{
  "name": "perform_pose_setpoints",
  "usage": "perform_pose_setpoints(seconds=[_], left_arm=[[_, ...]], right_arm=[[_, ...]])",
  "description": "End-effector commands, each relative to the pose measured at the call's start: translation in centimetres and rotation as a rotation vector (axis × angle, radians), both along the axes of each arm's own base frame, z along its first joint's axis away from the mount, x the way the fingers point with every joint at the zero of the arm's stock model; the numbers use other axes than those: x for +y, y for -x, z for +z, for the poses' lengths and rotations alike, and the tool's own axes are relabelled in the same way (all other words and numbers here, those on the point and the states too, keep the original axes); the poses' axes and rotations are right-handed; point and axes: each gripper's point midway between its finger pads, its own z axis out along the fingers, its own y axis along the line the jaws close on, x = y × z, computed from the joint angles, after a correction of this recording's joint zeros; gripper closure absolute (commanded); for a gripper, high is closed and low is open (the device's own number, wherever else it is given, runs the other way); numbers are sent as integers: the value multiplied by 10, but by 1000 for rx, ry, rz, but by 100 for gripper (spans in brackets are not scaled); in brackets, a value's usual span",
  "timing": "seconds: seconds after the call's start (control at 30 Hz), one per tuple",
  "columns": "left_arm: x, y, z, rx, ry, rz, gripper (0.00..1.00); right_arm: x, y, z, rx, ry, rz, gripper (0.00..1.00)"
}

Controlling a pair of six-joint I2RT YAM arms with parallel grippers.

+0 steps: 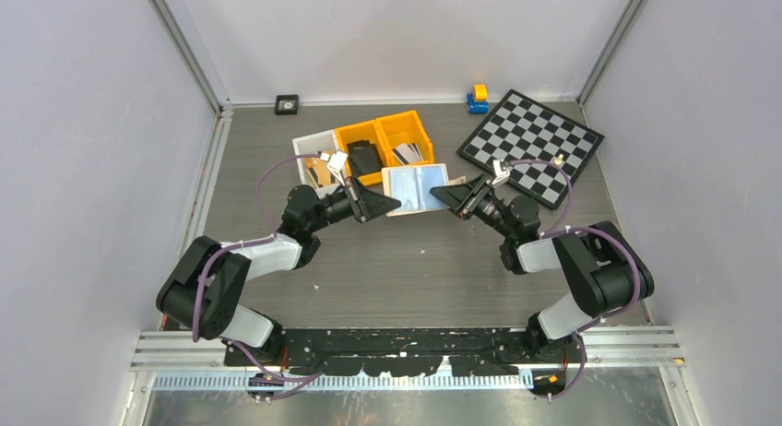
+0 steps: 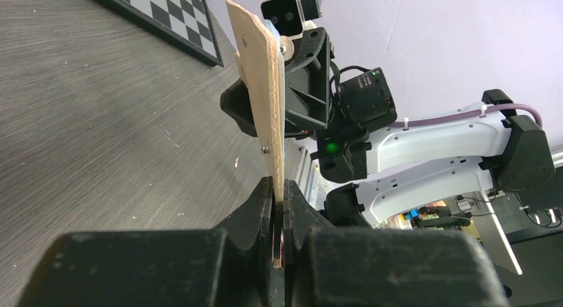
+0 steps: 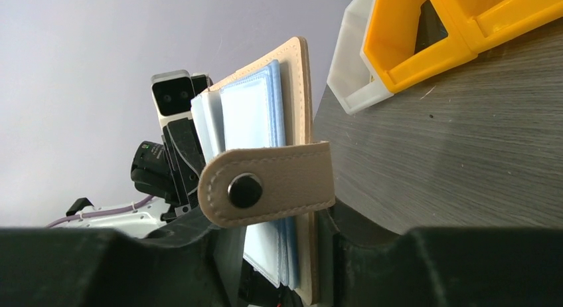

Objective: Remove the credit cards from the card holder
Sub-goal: Remove the credit card from the card holder.

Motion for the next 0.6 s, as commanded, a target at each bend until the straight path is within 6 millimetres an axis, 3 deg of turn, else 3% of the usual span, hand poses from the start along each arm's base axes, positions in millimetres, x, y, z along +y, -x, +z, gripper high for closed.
perform_pose_setpoints(seconds=[0.0,0.1,0.2,0.47,0.57], left_arm=[[-3,0,20,-66,33,-17,100],[-3,-3,15,-42,13,-5,100],[-2,-5,11,-36,-6,6,89],[-5,-3,12,-27,13,-20,66],[-7,-3,13,-25,44,-41,63]], right_arm=[[6,1,26,-108,-29,32,62],[7,-1,23,-90,-13,29,77],[6,-11,3,-10,68,-6,91],[6,-9,6,-18,79,-9,98],[7,-9,6,-18,75,-6,99]])
